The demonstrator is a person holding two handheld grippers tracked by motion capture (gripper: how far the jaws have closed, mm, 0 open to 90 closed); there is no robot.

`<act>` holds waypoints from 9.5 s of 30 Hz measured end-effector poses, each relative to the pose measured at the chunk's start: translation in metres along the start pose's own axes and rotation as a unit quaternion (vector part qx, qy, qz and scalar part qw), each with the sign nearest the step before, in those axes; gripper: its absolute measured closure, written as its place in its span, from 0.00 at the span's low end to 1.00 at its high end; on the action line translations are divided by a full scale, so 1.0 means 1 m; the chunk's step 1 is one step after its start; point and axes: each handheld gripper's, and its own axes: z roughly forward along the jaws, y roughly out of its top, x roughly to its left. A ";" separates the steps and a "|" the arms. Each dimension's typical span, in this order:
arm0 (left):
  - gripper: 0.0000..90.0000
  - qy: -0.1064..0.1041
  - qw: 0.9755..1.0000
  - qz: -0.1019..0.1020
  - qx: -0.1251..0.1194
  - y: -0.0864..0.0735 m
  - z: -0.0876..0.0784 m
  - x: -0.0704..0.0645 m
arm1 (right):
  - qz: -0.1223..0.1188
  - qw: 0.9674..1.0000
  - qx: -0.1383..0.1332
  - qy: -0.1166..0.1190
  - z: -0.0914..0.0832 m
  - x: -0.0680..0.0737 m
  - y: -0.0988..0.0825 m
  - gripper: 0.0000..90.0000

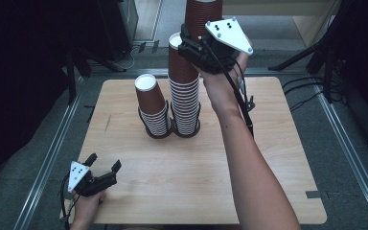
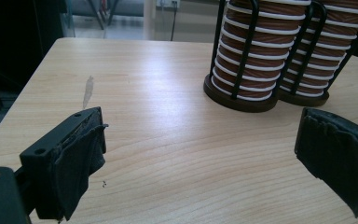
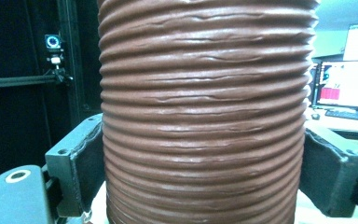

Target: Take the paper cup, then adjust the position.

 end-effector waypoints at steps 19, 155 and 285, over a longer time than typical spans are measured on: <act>0.03 0.001 1.000 0.012 0.004 0.000 0.001 -0.004 | -0.005 1.000 -0.001 -0.020 -0.025 -0.032 -0.009 0.15; 0.03 -0.090 0.992 0.085 0.001 0.031 0.038 -0.089 | -0.342 0.933 0.096 0.053 -0.137 -0.037 -0.241 0.14; 0.27 -0.229 0.969 0.088 0.017 0.036 0.040 -0.125 | -0.621 0.757 0.005 0.202 -0.125 0.047 -0.286 0.06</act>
